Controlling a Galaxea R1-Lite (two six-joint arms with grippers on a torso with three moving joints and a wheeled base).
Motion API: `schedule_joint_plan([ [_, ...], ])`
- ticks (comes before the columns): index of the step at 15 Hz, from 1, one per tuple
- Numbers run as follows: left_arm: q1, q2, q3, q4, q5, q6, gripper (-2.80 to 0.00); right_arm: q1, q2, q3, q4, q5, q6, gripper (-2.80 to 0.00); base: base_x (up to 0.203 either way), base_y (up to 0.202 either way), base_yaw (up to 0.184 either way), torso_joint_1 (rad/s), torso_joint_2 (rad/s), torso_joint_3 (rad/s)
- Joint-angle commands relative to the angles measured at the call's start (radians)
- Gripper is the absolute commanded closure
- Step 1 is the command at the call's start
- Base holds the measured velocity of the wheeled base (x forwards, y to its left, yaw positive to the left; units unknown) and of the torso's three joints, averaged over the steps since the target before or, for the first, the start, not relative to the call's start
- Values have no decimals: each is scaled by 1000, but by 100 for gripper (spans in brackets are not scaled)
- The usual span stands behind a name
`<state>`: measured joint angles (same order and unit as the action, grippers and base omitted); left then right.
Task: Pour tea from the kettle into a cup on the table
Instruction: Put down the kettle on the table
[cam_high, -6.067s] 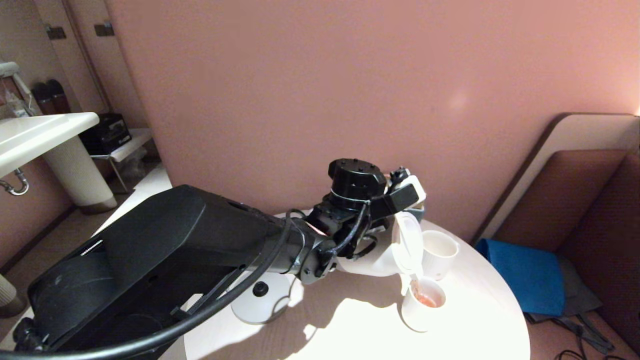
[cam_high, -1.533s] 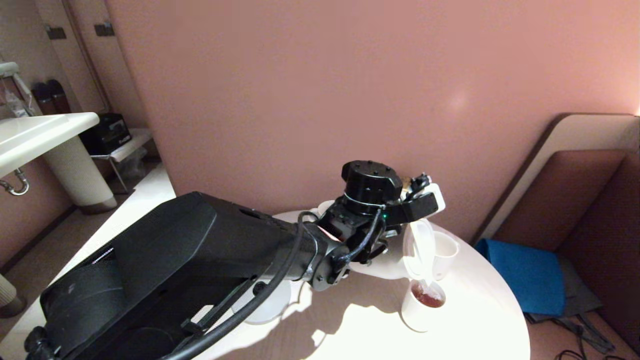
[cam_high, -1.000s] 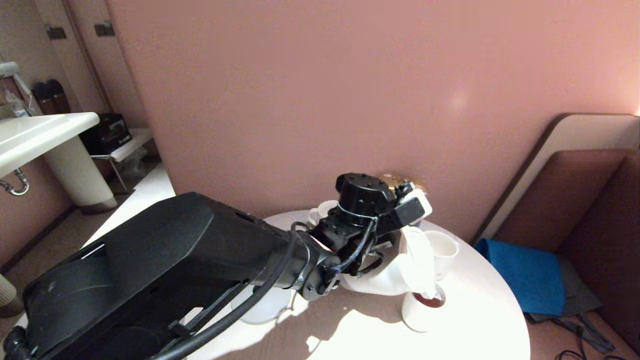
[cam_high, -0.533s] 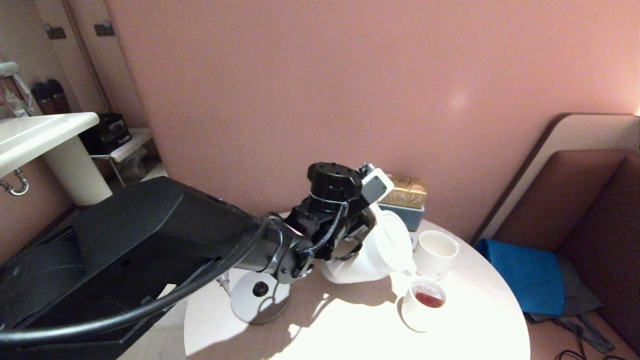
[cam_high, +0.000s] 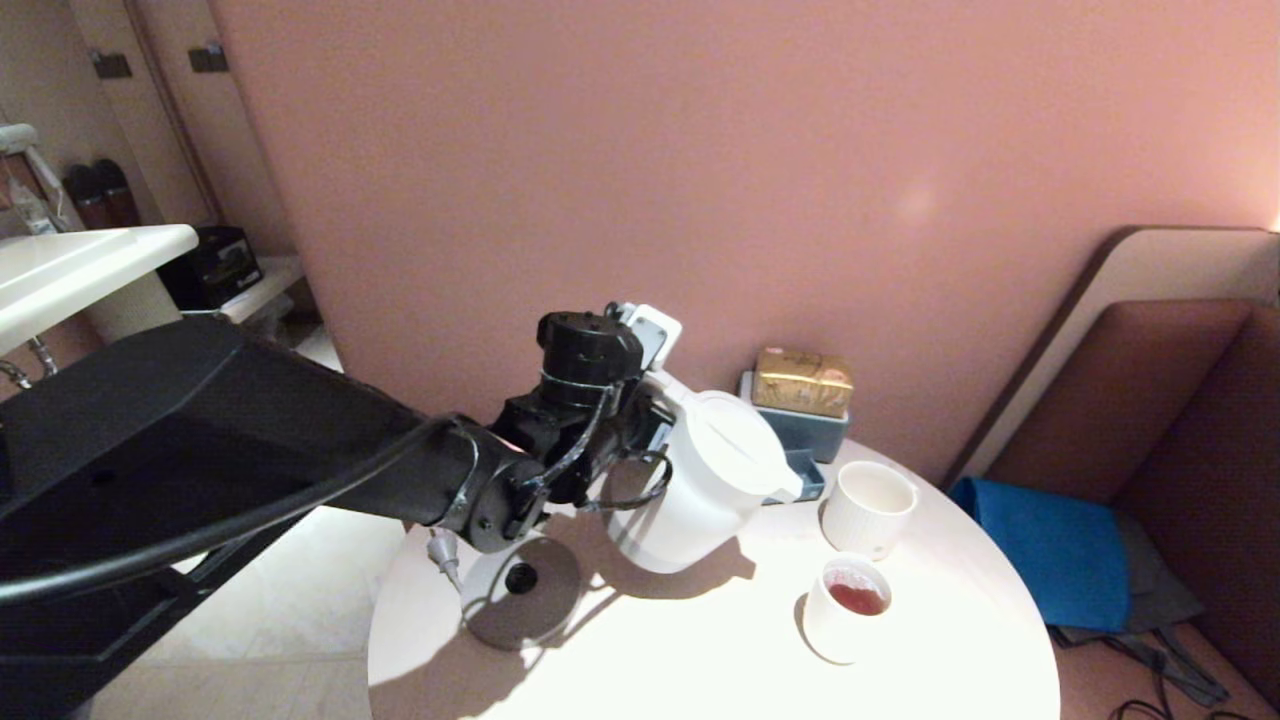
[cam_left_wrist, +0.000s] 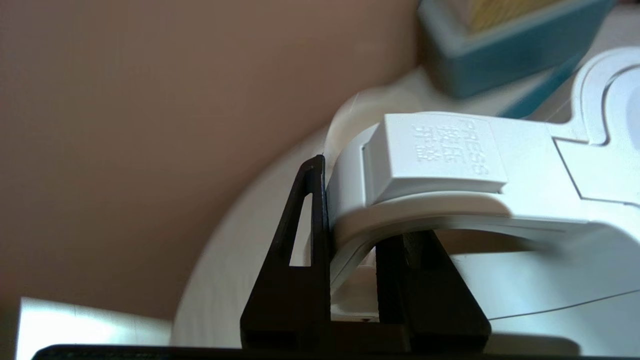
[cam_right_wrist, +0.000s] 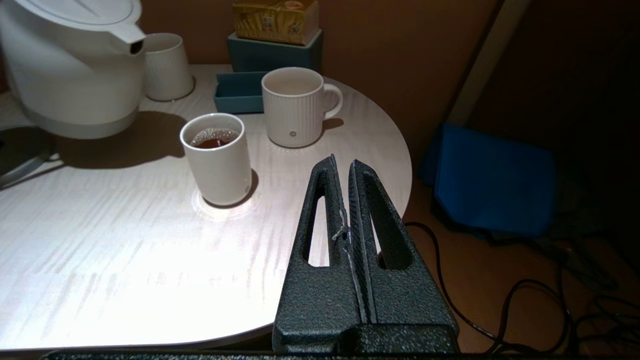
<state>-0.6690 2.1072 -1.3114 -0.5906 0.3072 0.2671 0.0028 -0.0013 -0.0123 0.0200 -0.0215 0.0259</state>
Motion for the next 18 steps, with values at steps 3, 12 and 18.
schedule_joint_plan([
  [3, 91, -128, 154, -8, 5, -189, 0, 0, 1, 0, 0, 0, 0, 0, 0, 0, 0, 0, 0, 0],
  [12, 252, -198, 565, -396, 43, -309, 0, 0, 1, 0, 0, 0, 0, 0, 0, 0, 0, 0, 0, 0],
  [18, 331, -170, 707, -519, 62, -407, 0, 0, 1, 0, 0, 0, 0, 0, 0, 0, 0, 0, 0, 0],
])
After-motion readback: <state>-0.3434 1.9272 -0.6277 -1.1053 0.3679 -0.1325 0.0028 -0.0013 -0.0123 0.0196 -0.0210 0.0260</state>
